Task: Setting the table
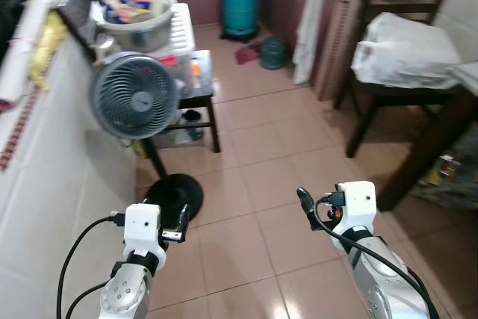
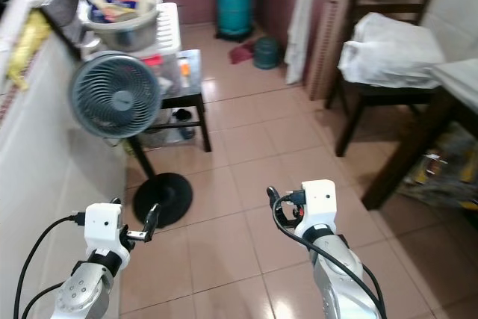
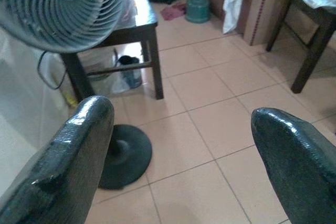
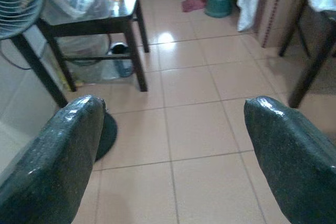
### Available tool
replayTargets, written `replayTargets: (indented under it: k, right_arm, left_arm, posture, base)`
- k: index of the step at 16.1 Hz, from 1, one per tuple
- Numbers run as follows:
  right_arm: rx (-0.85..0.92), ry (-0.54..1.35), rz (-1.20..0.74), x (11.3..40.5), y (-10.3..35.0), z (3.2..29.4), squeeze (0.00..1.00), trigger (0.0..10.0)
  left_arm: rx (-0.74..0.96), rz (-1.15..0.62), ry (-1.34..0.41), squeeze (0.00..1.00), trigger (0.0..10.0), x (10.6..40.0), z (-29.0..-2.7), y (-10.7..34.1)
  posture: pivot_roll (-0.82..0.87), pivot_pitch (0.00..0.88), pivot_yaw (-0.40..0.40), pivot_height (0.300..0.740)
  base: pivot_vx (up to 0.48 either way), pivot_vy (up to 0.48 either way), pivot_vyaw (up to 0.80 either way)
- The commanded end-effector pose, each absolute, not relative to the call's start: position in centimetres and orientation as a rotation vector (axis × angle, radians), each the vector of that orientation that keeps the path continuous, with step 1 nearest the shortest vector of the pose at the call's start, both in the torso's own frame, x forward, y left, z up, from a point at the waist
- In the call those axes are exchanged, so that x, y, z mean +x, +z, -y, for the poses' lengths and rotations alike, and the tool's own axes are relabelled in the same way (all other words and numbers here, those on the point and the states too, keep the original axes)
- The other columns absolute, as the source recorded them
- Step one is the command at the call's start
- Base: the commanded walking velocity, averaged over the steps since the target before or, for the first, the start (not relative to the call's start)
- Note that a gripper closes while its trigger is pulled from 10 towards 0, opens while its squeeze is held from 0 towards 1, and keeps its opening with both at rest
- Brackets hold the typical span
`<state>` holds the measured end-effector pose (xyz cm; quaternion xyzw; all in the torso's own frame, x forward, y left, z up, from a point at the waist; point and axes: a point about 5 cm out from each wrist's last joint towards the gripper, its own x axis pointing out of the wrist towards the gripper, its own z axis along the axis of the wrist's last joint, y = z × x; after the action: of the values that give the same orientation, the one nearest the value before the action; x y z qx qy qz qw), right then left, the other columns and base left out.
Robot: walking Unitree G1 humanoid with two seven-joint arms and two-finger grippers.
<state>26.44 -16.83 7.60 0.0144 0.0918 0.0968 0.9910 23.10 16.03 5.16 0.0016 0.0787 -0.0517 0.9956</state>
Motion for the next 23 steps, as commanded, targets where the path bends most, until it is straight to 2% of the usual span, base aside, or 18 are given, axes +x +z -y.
replayTargets:
  k: [1, 23]
  right_arm:
    - [0.030, 0.202, -0.186, 26.49, 7.69, 16.67, 0.00, 10.0]
    - [0.019, 0.215, -0.196, 26.61, 7.63, 16.57, 0.00, 10.0]
  left_arm:
    - [0.007, -0.165, -0.088, 0.00, 10.0, 23.05, -16.39, 5.06]
    - [-0.004, -0.176, -0.092, 0.00, 10.0, 22.86, -15.98, 4.97]
  posture:
    - [-0.16, 0.081, 0.074, 0.740]
    - [-0.16, 0.085, 0.064, 0.740]
  base:
    - [0.000, 0.000, -0.78]
    - [0.000, 0.000, -0.78]
